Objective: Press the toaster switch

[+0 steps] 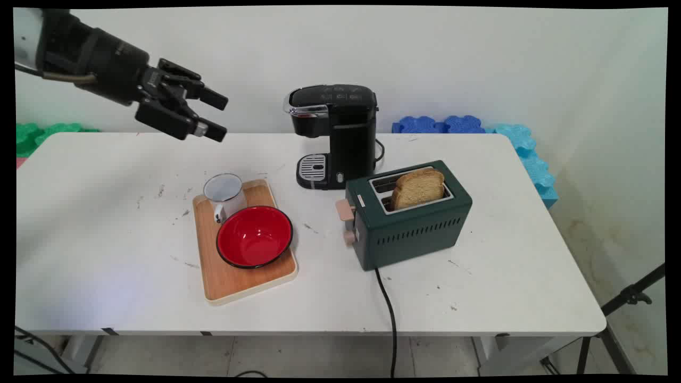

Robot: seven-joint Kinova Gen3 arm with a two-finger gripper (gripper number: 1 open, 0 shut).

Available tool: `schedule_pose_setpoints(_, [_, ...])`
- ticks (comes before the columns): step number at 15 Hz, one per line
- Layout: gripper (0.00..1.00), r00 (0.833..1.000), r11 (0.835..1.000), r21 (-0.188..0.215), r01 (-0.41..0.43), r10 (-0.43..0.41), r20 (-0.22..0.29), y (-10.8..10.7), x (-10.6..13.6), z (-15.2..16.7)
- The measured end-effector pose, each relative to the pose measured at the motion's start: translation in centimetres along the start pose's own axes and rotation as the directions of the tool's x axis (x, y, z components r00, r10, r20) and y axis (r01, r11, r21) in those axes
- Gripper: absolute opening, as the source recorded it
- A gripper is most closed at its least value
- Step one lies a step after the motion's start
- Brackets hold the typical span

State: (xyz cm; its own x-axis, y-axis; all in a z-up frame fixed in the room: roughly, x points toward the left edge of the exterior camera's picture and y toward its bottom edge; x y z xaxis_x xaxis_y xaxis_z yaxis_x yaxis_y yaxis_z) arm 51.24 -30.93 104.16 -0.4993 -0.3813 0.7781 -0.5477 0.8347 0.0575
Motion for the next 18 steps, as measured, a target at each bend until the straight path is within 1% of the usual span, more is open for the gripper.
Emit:
schedule_pose_setpoints(5, [1.00,0.999,1.000,0.014,-0.011,0.011,0.031,1.7,2.3,3.2])
schedule_pose_setpoints(9, [1.00,0.998,1.000,0.018,-0.017,0.016,0.061,3.6,4.7,6.9])
schedule_pose_setpoints(12, [1.00,0.995,0.999,0.017,-0.034,0.032,0.090,4.9,5.8,9.8])
schedule_pose_setpoints(15, [1.00,0.992,0.999,0.014,-0.050,0.048,0.119,6.0,6.4,12.4])
schedule_pose_setpoints(16, [0.00,0.990,0.998,0.014,-0.061,0.059,0.129,6.2,6.5,13.1])
schedule_pose_setpoints(18, [0.00,0.986,0.997,0.019,-0.074,0.071,0.148,6.6,6.4,14.4])
